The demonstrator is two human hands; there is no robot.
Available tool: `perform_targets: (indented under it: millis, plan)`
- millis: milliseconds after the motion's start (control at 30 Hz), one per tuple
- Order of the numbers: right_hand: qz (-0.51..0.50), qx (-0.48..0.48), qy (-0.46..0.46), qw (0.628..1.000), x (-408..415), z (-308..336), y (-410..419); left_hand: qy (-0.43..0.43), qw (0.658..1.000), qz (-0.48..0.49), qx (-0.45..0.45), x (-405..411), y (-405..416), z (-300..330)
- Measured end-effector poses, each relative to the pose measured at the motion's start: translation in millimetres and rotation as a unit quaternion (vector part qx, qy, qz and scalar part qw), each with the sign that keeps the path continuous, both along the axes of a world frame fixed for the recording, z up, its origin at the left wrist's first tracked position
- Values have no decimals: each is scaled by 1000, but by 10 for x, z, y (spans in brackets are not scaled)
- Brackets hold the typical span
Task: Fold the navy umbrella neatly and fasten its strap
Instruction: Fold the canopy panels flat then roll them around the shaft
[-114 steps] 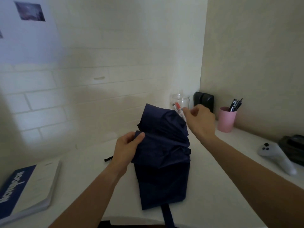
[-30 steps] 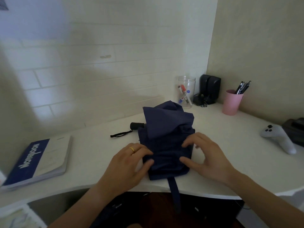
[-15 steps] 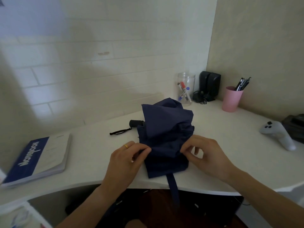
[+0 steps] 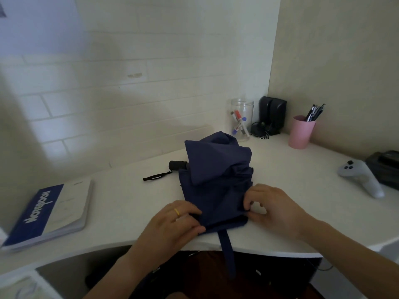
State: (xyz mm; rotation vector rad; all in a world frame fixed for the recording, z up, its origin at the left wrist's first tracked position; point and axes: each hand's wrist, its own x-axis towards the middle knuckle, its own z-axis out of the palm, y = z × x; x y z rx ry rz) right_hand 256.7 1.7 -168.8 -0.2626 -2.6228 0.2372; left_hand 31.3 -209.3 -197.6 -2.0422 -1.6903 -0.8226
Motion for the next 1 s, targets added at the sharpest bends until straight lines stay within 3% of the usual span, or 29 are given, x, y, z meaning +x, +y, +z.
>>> perform_targets:
  millis: [100, 200, 267, 333, 400, 467, 533, 633, 667, 800, 833, 900, 967, 1000]
  plan:
    - [-19, -17, -33, 999, 82, 78, -5, -56, 997, 8, -45, 71, -20, 35]
    - [0, 5, 56, 998, 118, 157, -145, -113, 993, 22, -30, 108, 18, 146]
    - [17, 3, 88, 996, 36, 183, -275, -86, 993, 33, -75, 96, 119, 192]
    - [12, -45, 12, 999, -91, 128, -313, -7, 987, 41, -157, 60, 214, 152]
    - [-5, -66, -126, 990, -147, -18, -243, 52, 965, 58, -250, -10, 247, 83]
    - [-23, -39, -234, 971, -98, -129, -148, 56, 937, 78, -335, -86, 200, 77]
    - [-39, -51, -234, 970, -44, -61, -121, 38, 917, 92, -386, -156, 157, 152]
    - [-36, -49, -59, 996, -189, 57, -172, 26, 930, 98, -353, -178, 228, 197]
    - [-33, -41, -53, 997, -259, 69, -194, 30, 937, 105, -331, -162, 265, 190]
    - [-41, -10, -235, 971, -319, -202, -201, 45, 925, 127, -356, -170, 177, 102]
    - [-45, -40, -219, 974, -272, -181, -172, 38, 926, 127, -355, -215, 144, 110]
    - [-45, -87, -98, 990, -196, -41, -126, 18, 933, 139, -331, -242, 103, 197]
    - [-84, -27, 67, 994, -188, 154, -69, -49, 955, 193, -219, -201, 155, 326]
    - [-102, 8, 126, 987, -214, 233, -30, -135, 955, 223, -138, -156, 223, 412]
